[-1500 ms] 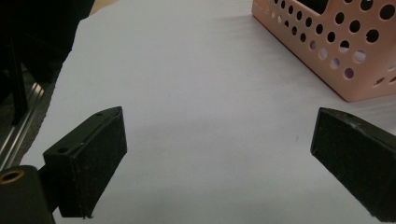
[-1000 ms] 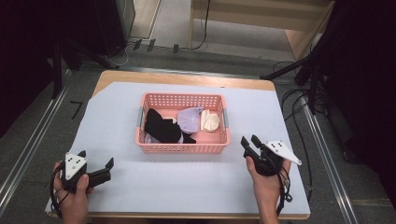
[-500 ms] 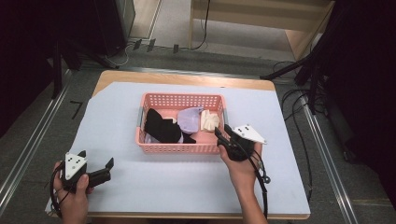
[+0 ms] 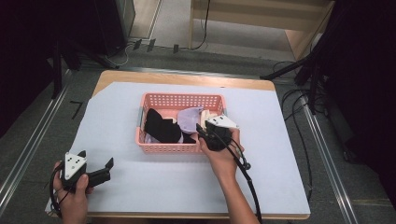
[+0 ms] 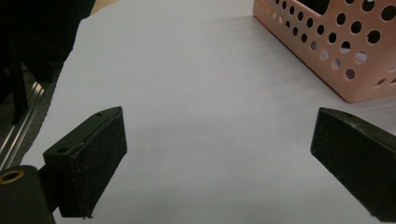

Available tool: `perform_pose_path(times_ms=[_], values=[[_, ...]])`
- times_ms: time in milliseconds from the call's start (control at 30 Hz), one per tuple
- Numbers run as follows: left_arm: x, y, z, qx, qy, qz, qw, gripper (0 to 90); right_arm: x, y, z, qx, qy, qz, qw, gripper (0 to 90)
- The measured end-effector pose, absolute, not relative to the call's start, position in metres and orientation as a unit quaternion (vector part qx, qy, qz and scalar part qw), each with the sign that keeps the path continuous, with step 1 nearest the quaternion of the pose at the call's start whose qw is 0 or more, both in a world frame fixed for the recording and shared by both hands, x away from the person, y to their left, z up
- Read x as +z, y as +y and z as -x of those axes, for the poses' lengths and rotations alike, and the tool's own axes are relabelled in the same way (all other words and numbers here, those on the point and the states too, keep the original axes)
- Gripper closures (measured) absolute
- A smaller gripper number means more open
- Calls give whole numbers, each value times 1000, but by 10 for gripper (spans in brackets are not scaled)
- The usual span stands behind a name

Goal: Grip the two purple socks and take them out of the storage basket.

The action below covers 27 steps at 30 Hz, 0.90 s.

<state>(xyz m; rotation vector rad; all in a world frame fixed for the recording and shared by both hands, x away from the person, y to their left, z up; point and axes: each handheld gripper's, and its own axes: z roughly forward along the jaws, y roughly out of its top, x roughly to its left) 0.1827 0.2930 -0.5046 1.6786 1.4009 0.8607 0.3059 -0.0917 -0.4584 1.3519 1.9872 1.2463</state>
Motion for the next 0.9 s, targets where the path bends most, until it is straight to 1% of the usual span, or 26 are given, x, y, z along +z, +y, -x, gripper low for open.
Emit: perform_pose_path(times_ms=[167,267,367,400,500,633,667,700,733,833,867,900], values=[[-504,293,-183,336,550,-660,386,44,-465,-80,-320,439,723,-498,188,639],[-504,294,-183,336,550,-661,385,44,-465,-76,-323,437,727,-497,184,642],[-505,293,-183,336,549,-660,387,44,-465,-70,-328,426,737,-496,174,644],[-505,294,-183,337,549,-660,387,44,-466,-66,-332,412,745,-498,164,640],[-505,293,-183,336,550,-660,387,44,-467,-63,-336,401,752,-499,158,631],[-505,294,-183,336,550,-660,387,44,-469,-57,-342,387,766,-493,141,599],[-505,294,-183,335,550,-659,388,44,-471,-54,-344,382,772,-489,136,566],[-505,294,-183,335,550,-659,388,44,-471,-54,-344,382,772,-489,136,566],[-505,294,-183,334,551,-660,387,44,-474,-51,-347,367,781,-488,133,536],[-505,294,-183,334,551,-660,387,44,-474,-49,-348,352,786,-493,127,545],[-504,293,-183,334,551,-660,386,44,-474,-49,-350,350,785,-498,114,586],[-505,293,-183,334,551,-660,386,44,-474,-49,-350,350,785,-498,114,586]])
